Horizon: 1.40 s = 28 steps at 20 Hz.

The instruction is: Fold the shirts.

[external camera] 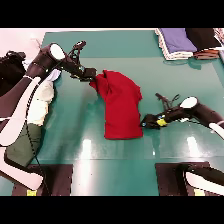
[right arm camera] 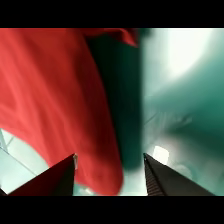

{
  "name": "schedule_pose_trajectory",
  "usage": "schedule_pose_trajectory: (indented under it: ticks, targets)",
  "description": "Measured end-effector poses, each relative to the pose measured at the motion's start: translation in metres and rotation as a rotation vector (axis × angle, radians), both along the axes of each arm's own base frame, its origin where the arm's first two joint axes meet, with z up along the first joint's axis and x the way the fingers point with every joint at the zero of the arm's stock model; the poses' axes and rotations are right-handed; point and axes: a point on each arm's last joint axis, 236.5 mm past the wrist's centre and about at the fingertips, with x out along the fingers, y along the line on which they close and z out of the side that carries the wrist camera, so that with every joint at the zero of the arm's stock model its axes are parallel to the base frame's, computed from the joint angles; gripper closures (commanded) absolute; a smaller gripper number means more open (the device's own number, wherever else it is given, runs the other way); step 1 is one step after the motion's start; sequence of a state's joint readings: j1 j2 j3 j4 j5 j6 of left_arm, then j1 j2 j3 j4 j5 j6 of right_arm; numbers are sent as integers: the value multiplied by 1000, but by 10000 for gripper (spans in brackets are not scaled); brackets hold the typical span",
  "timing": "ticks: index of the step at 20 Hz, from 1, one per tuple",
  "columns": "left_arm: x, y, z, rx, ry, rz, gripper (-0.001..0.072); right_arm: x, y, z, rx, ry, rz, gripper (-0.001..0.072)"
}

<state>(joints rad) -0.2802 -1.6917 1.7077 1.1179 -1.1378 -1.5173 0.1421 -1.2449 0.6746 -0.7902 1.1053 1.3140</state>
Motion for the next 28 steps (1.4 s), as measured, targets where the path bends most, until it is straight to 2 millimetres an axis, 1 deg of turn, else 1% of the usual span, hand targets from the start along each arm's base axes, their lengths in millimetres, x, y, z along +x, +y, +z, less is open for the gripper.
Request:
schedule_pose_trajectory:
  ticks: [1, 2, 4, 5, 6, 7, 8, 10, 11, 12, 13, 14, 15, 16, 17, 18, 20, 22, 24, 25, 26, 27, 28]
  targets:
    - [0, 1, 0, 2, 0, 0, 678, 3, 8, -4, -2, -6, 17, 564]
    - [0, 1, 0, 5, 0, 0, 678, 6, 15, -7, -6, -13, 36, 694]
    - [0, 3, 4, 7, -9, 2, 679, 15, 21, -6, -24, -45, 75, 696]
    - [2, 6, 11, 9, -25, 5, 679, 23, 20, 0, -38, -80, 88, 696]
    - [4, 9, 22, 6, -49, 12, 678, 33, 15, 10, -56, -126, 96, 696]
    - [7, 16, 40, 3, -89, 24, 678, 46, 7, 27, -72, -176, 90, 696]
    - [10, 25, 62, -2, -138, 41, 678, 58, -4, 47, -93, -233, 85, 696]
    - [13, 46, 125, -19, -275, 78, 679, 83, -37, 104, -145, -375, 49, 696]
    - [9, 57, 165, -31, -364, 94, 679, 91, -57, 139, -175, -451, 21, 696]
    - [0, 68, 205, -37, -456, 105, 679, 97, -78, 176, -208, -536, -15, 696]
    - [-12, 75, 242, -43, -542, 111, 679, 98, -96, 212, -239, -613, -52, 696]
    - [-29, 83, 279, -47, -629, 116, 679, 96, -115, 250, -272, -694, -97, 696]
    - [-50, 90, 315, -55, -715, 121, 679, 91, -130, 283, -306, -767, -135, 696]
    - [-72, 95, 344, -59, -786, 122, 679, 82, -144, 317, -339, -844, -178, 696]
    - [-97, 101, 373, -63, -859, 125, 679, 73, -154, 344, -369, -906, -214, 696]
    - [-121, 106, 396, -69, -924, 129, 679, 61, -164, 371, -402, -967, -249, 696]
    - [-170, 114, 436, -84, -1038, 132, 679, 40, -177, 411, -460, -1060, -305, 696]
    - [-211, 121, 462, -95, -1126, 138, 679, 22, -185, 441, -511, -1123, -346, 696]
    - [-239, 124, 476, -105, -1179, 139, 679, 12, -189, 462, -544, -1162, -367, 697]
    - [-246, 125, 477, -104, -1183, 136, 679, 12, -190, 469, -550, -1169, -371, 696]
    - [-250, 125, 473, -98, -1169, 130, 679, 15, -192, 472, -548, -1165, -373, 697]
    - [-246, 123, 463, -87, -1135, 121, 679, 21, -193, 471, -540, -1150, -367, 697]
    - [-236, 121, 444, -70, -1072, 109, 679, 31, -192, 467, -522, -1126, -354, 697]
